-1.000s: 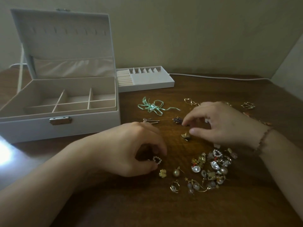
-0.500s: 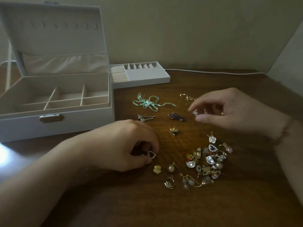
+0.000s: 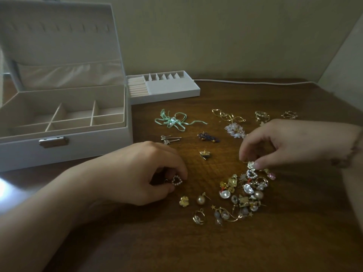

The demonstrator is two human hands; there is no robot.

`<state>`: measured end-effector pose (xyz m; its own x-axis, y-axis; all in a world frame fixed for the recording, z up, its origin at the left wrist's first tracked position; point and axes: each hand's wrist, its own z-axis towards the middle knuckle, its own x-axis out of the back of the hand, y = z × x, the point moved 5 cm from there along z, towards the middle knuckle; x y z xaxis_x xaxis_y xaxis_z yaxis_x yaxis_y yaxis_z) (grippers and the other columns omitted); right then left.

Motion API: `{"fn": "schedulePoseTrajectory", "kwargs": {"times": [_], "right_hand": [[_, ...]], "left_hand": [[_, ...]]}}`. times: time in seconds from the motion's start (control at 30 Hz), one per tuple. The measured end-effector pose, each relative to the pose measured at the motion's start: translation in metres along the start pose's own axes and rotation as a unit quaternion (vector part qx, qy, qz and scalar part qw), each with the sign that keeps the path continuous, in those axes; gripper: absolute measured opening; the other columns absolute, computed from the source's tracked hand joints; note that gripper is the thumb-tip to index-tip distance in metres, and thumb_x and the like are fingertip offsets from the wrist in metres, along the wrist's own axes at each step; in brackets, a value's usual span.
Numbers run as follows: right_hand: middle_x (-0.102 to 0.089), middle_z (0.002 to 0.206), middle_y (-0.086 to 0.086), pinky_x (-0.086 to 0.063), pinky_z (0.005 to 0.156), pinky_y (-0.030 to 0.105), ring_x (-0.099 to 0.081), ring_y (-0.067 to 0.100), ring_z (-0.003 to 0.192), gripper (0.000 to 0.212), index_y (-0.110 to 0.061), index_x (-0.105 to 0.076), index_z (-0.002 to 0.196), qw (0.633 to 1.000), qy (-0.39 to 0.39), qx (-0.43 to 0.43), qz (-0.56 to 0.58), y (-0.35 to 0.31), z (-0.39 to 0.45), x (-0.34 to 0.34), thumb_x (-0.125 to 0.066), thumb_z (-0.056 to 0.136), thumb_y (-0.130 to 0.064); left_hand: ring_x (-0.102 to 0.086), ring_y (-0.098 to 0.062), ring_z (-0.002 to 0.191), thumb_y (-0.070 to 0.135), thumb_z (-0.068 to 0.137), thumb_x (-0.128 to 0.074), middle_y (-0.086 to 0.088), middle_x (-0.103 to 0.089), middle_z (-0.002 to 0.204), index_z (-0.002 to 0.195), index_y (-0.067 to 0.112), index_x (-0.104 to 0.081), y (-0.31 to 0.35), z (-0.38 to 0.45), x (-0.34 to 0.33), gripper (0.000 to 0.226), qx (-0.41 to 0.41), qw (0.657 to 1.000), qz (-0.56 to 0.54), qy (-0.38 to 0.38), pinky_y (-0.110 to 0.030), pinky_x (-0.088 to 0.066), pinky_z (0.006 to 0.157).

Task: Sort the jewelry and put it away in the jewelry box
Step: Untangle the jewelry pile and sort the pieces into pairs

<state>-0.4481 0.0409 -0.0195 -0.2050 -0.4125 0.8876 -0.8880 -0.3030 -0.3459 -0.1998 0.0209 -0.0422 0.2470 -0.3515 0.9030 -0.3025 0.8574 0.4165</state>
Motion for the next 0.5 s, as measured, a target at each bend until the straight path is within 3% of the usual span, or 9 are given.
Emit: {"fn": "schedulePoseTrajectory", "kwargs": {"times": [0.1, 0.3, 0.5], "right_hand": [[-0.063, 0.091, -0.027, -0.047, 0.070, 0.015, -0.059, -0.008, 0.087, 0.018, -0.045, -0.068, 0.093, 1.000, -0.014, -0.005, -0.017, -0.005, 0.004, -0.005, -0.074, 0.081, -0.032], [-0.067, 0.085, -0.024, -0.048, 0.066, 0.013, -0.066, 0.000, 0.077, 0.014, -0.041, -0.069, 0.092, 0.996, -0.081, -0.007, 0.034, -0.015, -0.003, -0.009, -0.073, 0.083, -0.030], [-0.061, 0.082, -0.039, -0.042, 0.067, 0.004, -0.058, -0.018, 0.077, 0.015, -0.035, -0.071, 0.093, 0.998, -0.064, -0.005, 0.004, -0.014, -0.003, -0.006, -0.067, 0.089, -0.022]], "left_hand": [[-0.062, -0.005, 0.094, 0.023, 0.084, -0.076, 0.031, -0.055, 0.096, 0.115, 0.033, -0.070, 0.002, 0.000, 0.000, 0.033, -0.001, 1.000, -0.012, -0.006, -0.014, -0.050, 0.075], [-0.062, -0.009, 0.093, 0.021, 0.081, -0.077, 0.024, -0.059, 0.093, 0.115, 0.031, -0.070, 0.004, -0.001, 0.002, 0.036, 0.000, 1.000, -0.024, -0.010, -0.023, -0.052, 0.074], [-0.062, -0.009, 0.093, 0.018, 0.079, -0.077, 0.023, -0.058, 0.093, 0.115, 0.029, -0.070, 0.006, -0.001, 0.002, 0.038, -0.001, 1.000, -0.027, -0.016, -0.022, -0.052, 0.074]]}}
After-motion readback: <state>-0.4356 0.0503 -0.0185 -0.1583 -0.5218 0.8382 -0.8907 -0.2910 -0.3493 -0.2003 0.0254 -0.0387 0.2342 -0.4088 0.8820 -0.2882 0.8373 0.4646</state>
